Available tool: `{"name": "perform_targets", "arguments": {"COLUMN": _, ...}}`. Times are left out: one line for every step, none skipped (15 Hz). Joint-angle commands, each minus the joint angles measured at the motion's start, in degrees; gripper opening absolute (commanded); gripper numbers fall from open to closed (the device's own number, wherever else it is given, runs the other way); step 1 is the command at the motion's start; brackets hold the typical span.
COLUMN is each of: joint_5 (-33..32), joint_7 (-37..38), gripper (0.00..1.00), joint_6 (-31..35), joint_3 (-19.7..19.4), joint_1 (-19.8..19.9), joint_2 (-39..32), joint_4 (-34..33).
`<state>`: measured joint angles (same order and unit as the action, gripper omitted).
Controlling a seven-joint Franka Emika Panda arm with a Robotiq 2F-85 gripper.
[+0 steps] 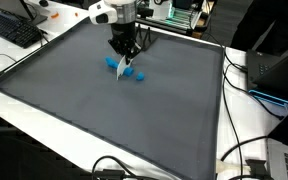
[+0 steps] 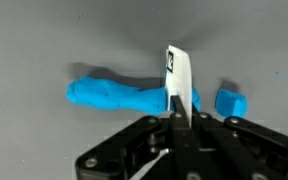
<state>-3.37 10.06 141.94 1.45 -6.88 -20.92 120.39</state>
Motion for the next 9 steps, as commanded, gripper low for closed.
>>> {"name": "perform_targets", "arguments": {"joint_5": 1.5, "joint_7": -0.6, "gripper": 0.01, "joint_6": -1.1, "joint_3": 1.5, "joint_1": -0.3, "joint_2": -1.0, "joint_4": 0.4}}
{"name": "perform_targets", "arguments": {"joint_5": 1.8, "joint_7": -0.7, "gripper": 0.01, "joint_6": -1.3, "joint_3": 1.6, "joint_1": -0.2, "joint_2": -0.9, "joint_4": 0.4}}
{"name": "perform_targets", "arguments": {"joint_5": 1.9, "joint_7": -0.8, "gripper": 0.01, "joint_6": -1.5, "joint_3": 1.8, "joint_1": -0.2, "joint_2": -0.6, "joint_4": 0.4}}
{"name": "perform_targets", "arguments": {"joint_5": 2.2, "joint_7": -0.8, "gripper": 0.01, "joint_6": -1.9, "joint_3": 2.0, "joint_1": -0.1, "joint_2": -0.4, "joint_4": 0.3}}
{"name": "perform_targets", "arguments": {"joint_5": 1.6, "joint_7": -0.3, "gripper": 0.01, "joint_6": -2.3, "joint_3": 1.8, "joint_1": -0.3, "joint_2": -0.2, "joint_4": 0.3}}
{"name": "perform_targets", "arguments": {"joint_5": 1.3, "joint_7": 0.0, "gripper": 0.01, "joint_6": -2.3, "joint_3": 1.7, "joint_1": -0.5, "joint_2": -0.1, "joint_4": 0.3}}
{"name": "perform_targets", "arguments": {"joint_5": 0.8, "joint_7": 0.4, "gripper": 0.01, "joint_6": -2.8, "joint_3": 1.4, "joint_1": -0.7, "joint_2": 0.1, "joint_4": 0.2}}
{"name": "perform_targets", "arguments": {"joint_5": -0.5, "joint_7": 1.5, "gripper": 0.01, "joint_6": -3.3, "joint_3": 0.9, "joint_1": -1.3, "joint_2": 0.6, "joint_4": 0.1}}
{"name": "perform_targets", "arguments": {"joint_5": -1.2, "joint_7": 2.0, "gripper": 0.01, "joint_6": -3.6, "joint_3": 0.6, "joint_1": -1.5, "joint_2": 0.9, "joint_4": 0.0}}
